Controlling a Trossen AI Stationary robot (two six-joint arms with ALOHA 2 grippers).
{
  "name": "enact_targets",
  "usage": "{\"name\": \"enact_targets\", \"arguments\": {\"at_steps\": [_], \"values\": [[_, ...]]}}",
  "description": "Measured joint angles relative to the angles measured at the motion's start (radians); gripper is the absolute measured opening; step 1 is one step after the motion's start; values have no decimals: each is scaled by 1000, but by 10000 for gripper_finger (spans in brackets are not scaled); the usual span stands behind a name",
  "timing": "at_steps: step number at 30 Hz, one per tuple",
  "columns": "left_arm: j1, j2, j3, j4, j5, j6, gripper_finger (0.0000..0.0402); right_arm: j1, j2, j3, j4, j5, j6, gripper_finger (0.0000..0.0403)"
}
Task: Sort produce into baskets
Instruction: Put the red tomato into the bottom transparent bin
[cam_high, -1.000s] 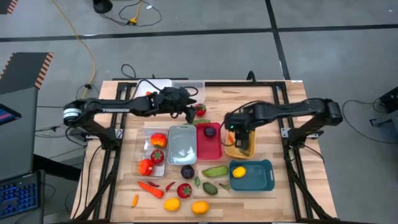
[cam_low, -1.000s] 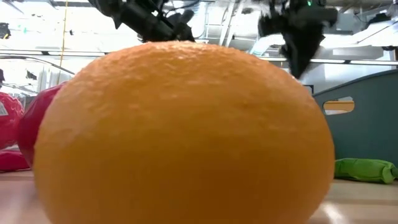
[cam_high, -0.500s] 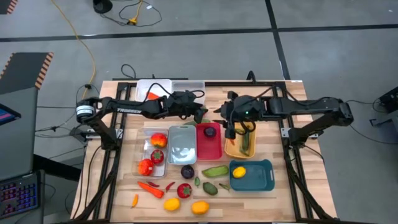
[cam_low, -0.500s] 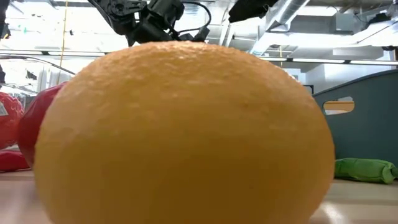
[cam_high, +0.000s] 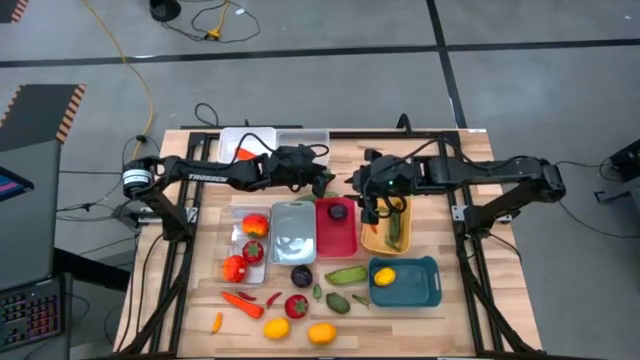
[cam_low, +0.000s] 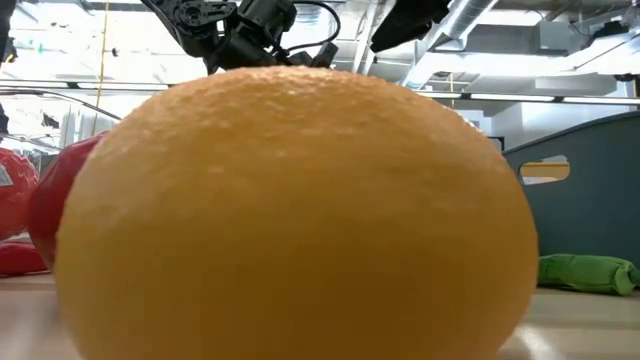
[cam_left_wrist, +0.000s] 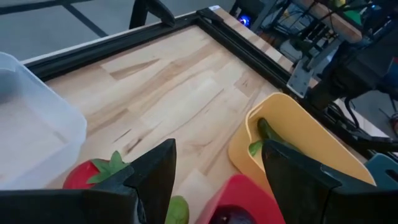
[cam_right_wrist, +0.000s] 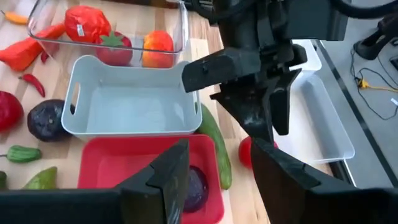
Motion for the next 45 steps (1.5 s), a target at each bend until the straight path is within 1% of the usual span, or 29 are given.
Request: {"name": "enact_targets", "arguments": {"at_steps": [3,9,12,30,34,39,42,45], "values": [[0,0,0,-7,0,3,224,0,-1,0,-33,0,14,198],[-2,0,0,-6,-1,3,224,0,-1,0,-190,1,119,198],[-2,0,0,-7,-1,3,224,0,-1,0,-224,1,160,198],[0,-1,0,-11,0,-5,224,0,-1,0,-228,2,158,198],[1,-1,0,-11,33,-5,224,0,-1,0,-233,2,158,198],[-1,-1,0,-11,20,-6,224,0,-1,0,-233,3,158,198],[1,-1,0,-13,19,-28,231,0,-1,0,-234,3,158,198],[9,-1,0,-18,15,-55,248,0,-1,0,-234,1,158,198]]}}
